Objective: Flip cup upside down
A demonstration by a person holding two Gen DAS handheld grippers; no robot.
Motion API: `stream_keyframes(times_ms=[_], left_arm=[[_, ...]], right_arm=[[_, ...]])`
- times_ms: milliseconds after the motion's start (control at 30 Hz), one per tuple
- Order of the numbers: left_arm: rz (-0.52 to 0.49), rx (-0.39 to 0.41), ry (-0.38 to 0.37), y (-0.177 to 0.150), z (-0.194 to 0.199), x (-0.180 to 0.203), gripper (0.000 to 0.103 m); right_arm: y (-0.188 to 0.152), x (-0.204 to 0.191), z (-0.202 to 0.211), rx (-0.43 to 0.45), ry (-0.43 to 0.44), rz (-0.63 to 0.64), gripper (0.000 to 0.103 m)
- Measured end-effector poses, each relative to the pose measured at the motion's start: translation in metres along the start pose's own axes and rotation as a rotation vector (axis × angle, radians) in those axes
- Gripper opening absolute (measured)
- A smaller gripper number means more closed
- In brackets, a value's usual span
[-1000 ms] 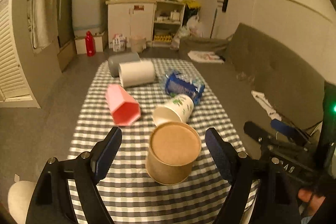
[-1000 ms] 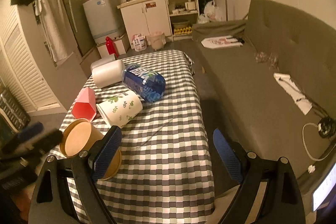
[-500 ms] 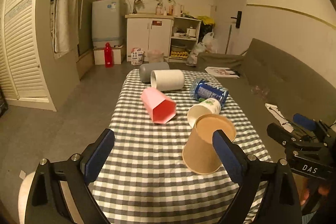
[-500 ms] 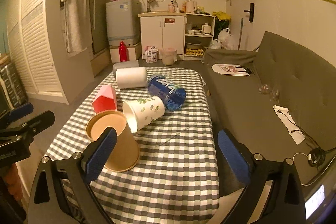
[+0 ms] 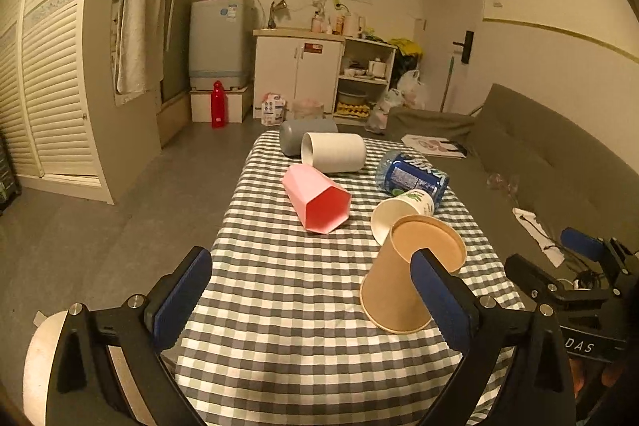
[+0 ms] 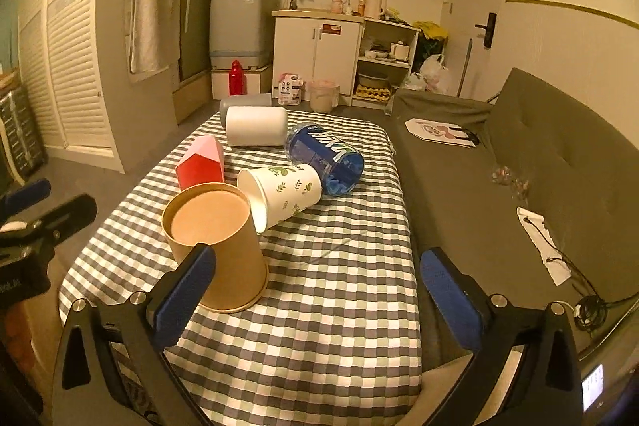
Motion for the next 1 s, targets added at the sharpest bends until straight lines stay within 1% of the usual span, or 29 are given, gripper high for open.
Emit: stream_keyframes(times_ms=[267,533,667,767,1000], left_arm=[[0.011,0.0,0.02,0.0005,-0.0021,-0.0053,0.103],[-0.022,-0.001,0.002,-0.0003,-0.0035,0.0015,0.103],[-0.02,-0.007,0.018,-0.0012,-0.005,0.0007,0.103],[-0.026,0.004,0.038,0.0003,-0.0045,-0.0012,0.103],[-0.036,0.016,0.046,0.0005,-0.0029,-0.0011,0.103]], right_arm=[[0.0011,0.0035,0.0006,0.003,-0.002,-0.014,0.103],[0.0014,0.0038,0.0,0.0,-0.003,-0.016,0.103],[0.0021,0.0039,-0.0003,0.0,-0.004,-0.014,0.103],[0.0018,0.0043,-0.0004,-0.002,-0.006,-0.015,0.103],[0.0013,0.0052,-0.0001,-0.005,-0.01,-0.014,0.103]])
Point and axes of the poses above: each gripper's, at about its wrist camera, not at the fingertips, and z roughly against the way its jaws point, x to its right, y to its top, the point moved 8 cm from there along -z, roughly the way its jaws point, and after that the axes turned 2 degrees about y, right-handed, at the moved point
